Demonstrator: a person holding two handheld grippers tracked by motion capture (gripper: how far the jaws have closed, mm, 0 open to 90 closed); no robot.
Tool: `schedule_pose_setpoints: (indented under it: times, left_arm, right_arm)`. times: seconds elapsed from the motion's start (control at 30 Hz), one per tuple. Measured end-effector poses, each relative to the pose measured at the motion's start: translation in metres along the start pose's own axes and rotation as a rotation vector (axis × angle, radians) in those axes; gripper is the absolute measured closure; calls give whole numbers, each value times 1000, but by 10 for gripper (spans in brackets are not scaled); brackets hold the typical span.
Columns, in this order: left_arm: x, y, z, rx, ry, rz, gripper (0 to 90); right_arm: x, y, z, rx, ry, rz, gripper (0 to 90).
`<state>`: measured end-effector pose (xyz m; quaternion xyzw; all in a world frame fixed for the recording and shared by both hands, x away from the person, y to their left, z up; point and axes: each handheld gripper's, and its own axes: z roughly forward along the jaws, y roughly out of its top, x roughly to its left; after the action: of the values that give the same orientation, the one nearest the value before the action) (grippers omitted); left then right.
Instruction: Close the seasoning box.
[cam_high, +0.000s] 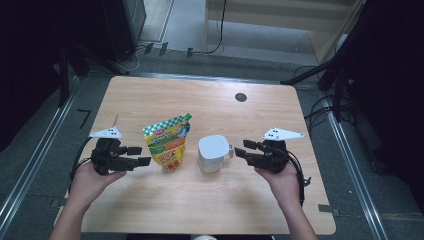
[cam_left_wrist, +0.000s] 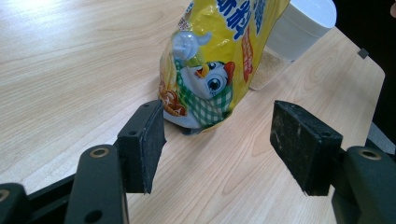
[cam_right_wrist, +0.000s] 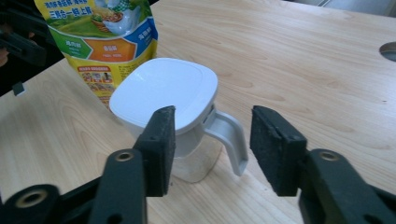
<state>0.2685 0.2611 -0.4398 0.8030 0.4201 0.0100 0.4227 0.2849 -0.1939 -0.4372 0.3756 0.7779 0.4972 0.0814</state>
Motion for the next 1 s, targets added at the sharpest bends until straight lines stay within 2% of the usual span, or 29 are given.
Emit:
schedule_pose_setpoints:
  times: [0.13, 0.2, 0.27, 0.33, 0.47, 0.67, 0.77, 0.87, 1.0]
  left_arm:
    - [1, 0, 0, -3, -2, -5, 361]
    - [1, -1, -1, -3, 4, -6, 361]
    - [1, -1, -1, -4, 5, -6, 360]
    - [1, -1, -1, -5, 6, -7, 360]
    - [2, -1, 0, 0, 11, -4, 359]
    - [3, -2, 1, -1, 14, -9, 358]
    - [3, -2, 1, 4, 19, -8, 357]
    - [3, -2, 2, 7, 21, -11, 356]
    - [4, -2, 3, 6, 20, -13, 355]
  right_arm:
    - [-6, -3, -2, -9, 3, -8, 394]
    - [-9, -6, -2, -22, 1, -24, 379]
    - [-11, -10, -3, -34, -29, -62, 348]
    - [-14, -13, -3, -33, -50, -75, 329]
    - [-22, -19, -5, -40, -55, -57, 302]
    - [-30, -28, -5, -32, -85, -84, 268]
    - [-34, -31, -4, -27, -96, -72, 259]
    - [-37, -34, -4, -21, -68, -65, 199]
    - [-40, -36, -4, -12, -78, -63, 206]
